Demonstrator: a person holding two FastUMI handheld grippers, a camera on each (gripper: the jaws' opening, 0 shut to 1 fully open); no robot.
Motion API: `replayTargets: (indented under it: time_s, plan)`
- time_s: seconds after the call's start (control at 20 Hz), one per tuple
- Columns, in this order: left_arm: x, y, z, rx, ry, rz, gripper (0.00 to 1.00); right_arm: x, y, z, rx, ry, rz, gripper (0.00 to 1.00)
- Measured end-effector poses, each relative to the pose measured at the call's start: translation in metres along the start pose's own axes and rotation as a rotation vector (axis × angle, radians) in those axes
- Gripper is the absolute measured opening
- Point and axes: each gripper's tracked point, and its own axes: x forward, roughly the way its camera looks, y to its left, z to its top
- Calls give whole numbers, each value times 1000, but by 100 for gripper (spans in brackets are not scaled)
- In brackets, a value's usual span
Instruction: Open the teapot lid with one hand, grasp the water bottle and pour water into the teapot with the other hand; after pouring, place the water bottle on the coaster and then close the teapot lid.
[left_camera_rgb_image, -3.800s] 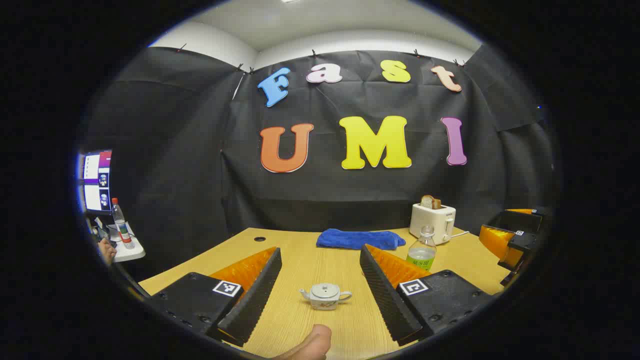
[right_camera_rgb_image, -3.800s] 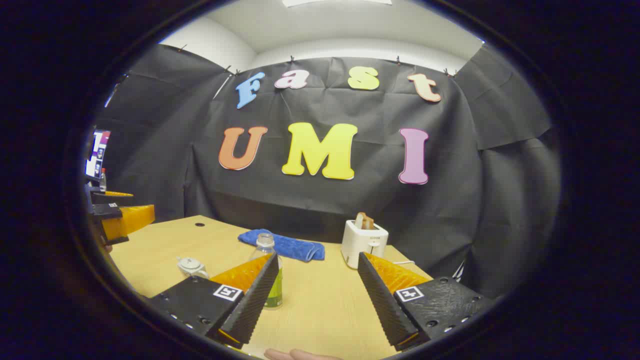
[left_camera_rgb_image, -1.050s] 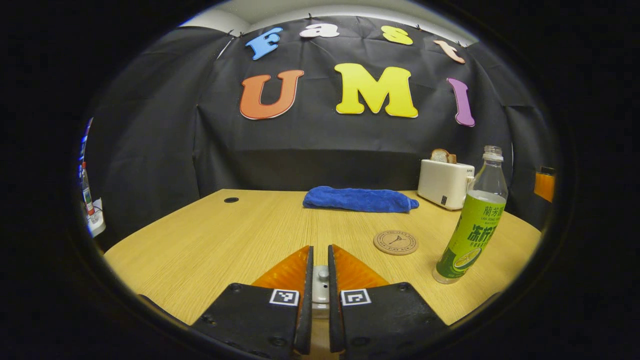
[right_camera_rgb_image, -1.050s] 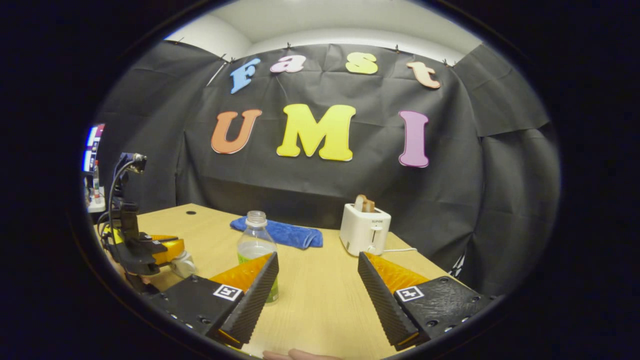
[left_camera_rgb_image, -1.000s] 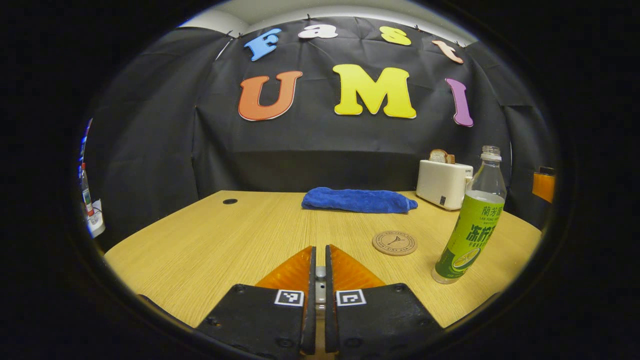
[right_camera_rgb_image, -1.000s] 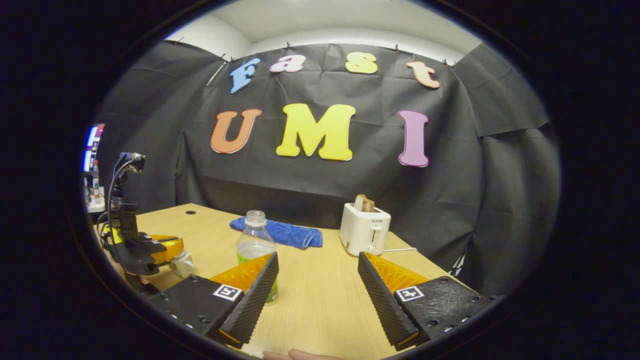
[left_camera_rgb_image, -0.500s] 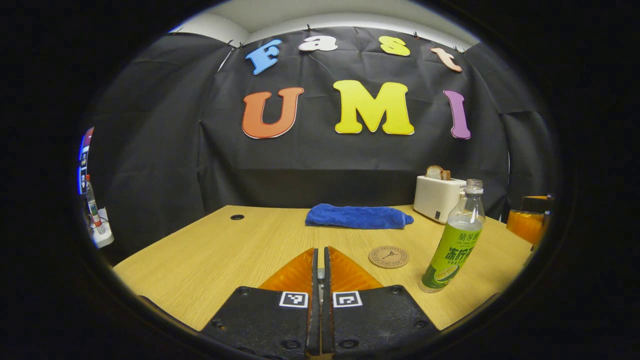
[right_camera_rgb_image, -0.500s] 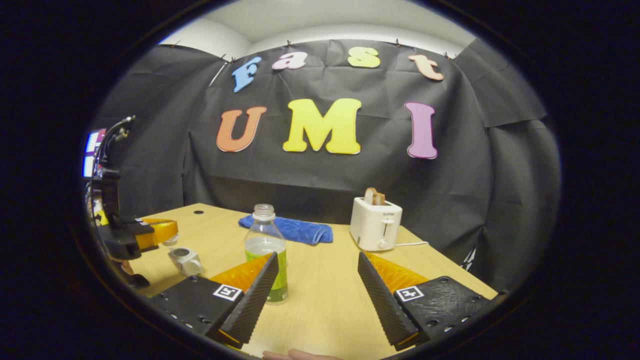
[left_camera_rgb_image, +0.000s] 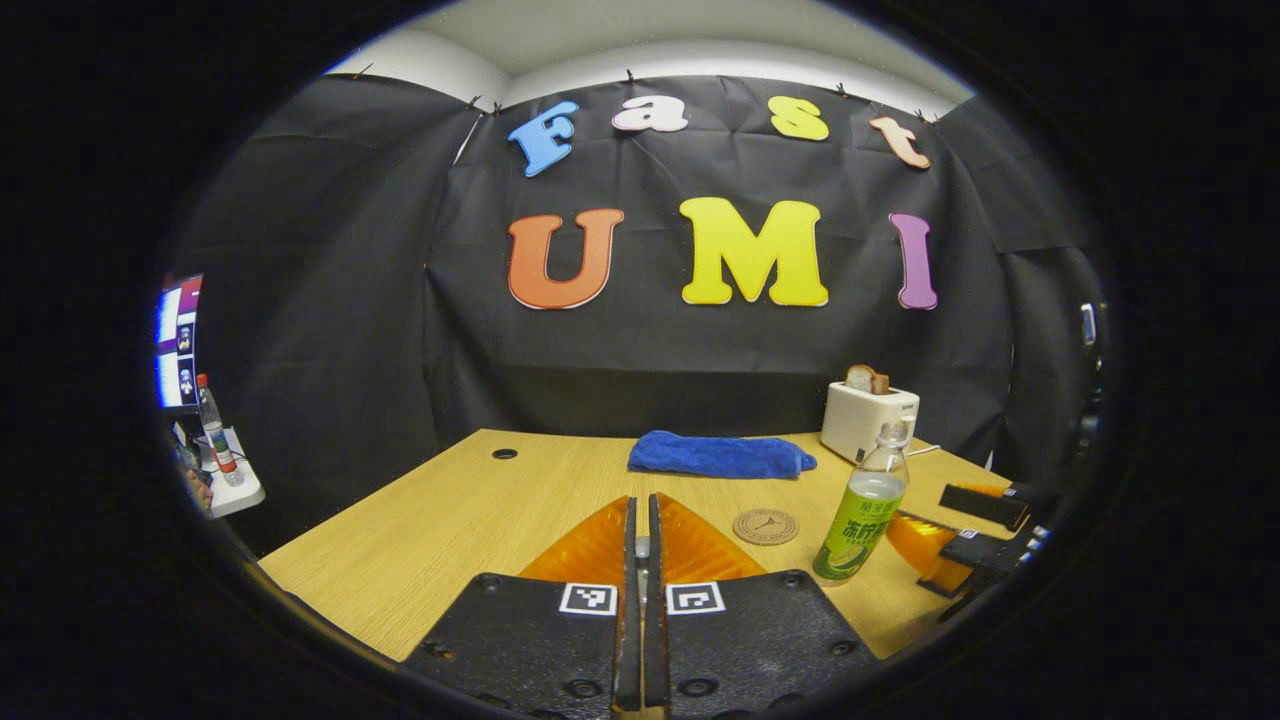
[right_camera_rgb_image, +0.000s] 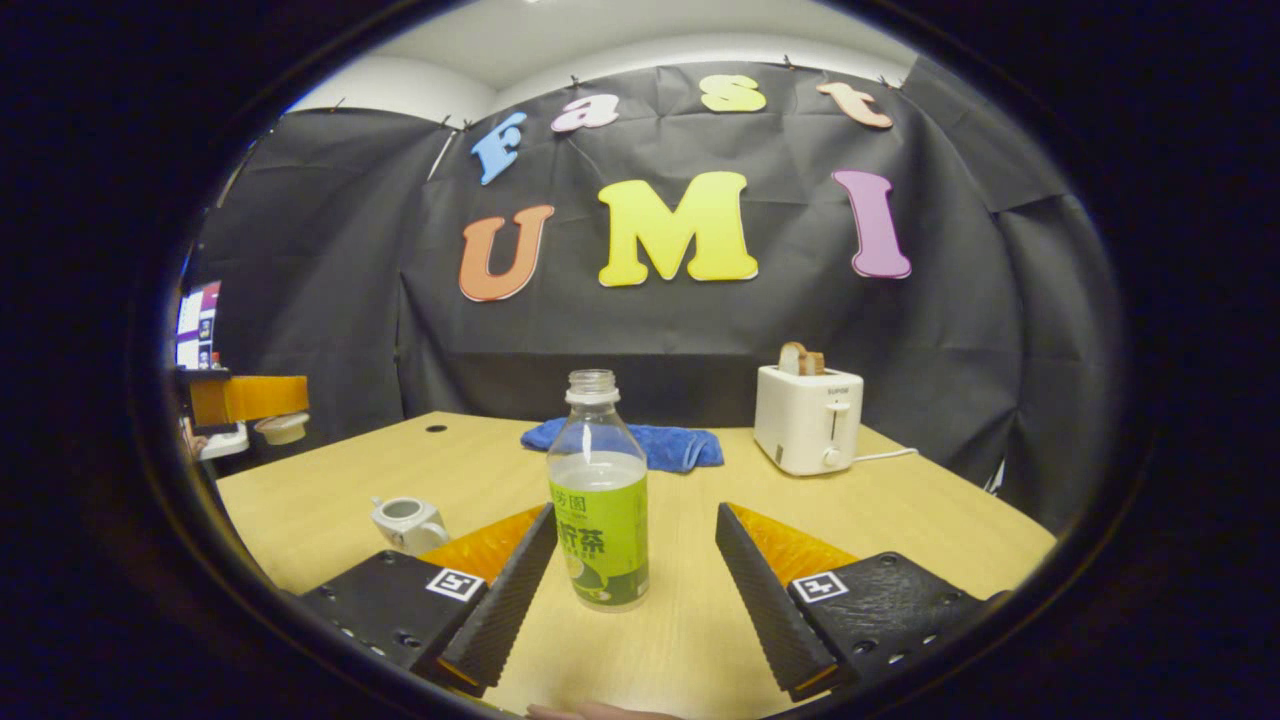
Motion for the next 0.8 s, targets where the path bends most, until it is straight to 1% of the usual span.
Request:
replayTargets:
  time_s: [0.1,0.2,0.3,0.35,0.4,0.45,0.6,0.7,0.75,0.8]
  plan:
    - [-9,-6,2,10,8,-26,4,8,7,-7,-16,18,19,96]
    - [-15,-4,6,22,9,-26,4,18,7,-8,-31,18,16,95]
    - [-18,-5,5,0,20,-39,4,28,11,-11,-44,30,28,96]
    - [-19,-4,4,-15,29,-40,4,33,13,-11,-60,31,30,95]
    - [-21,-1,3,-19,34,-40,4,38,15,-10,-75,29,34,98]
    - [-22,1,4,-17,36,-38,4,43,16,-11,-93,36,37,96]
    - [-23,10,8,-16,29,-28,4,53,16,-17,-118,52,23,96]
    - [-24,16,8,-19,28,-20,4,58,17,-17,-113,52,16,87]
    - [-24,18,9,-16,29,-17,4,58,18,-17,-113,54,15,79]
    - [-25,21,10,-11,29,-13,4,58,19,-16,-113,55,16,77]
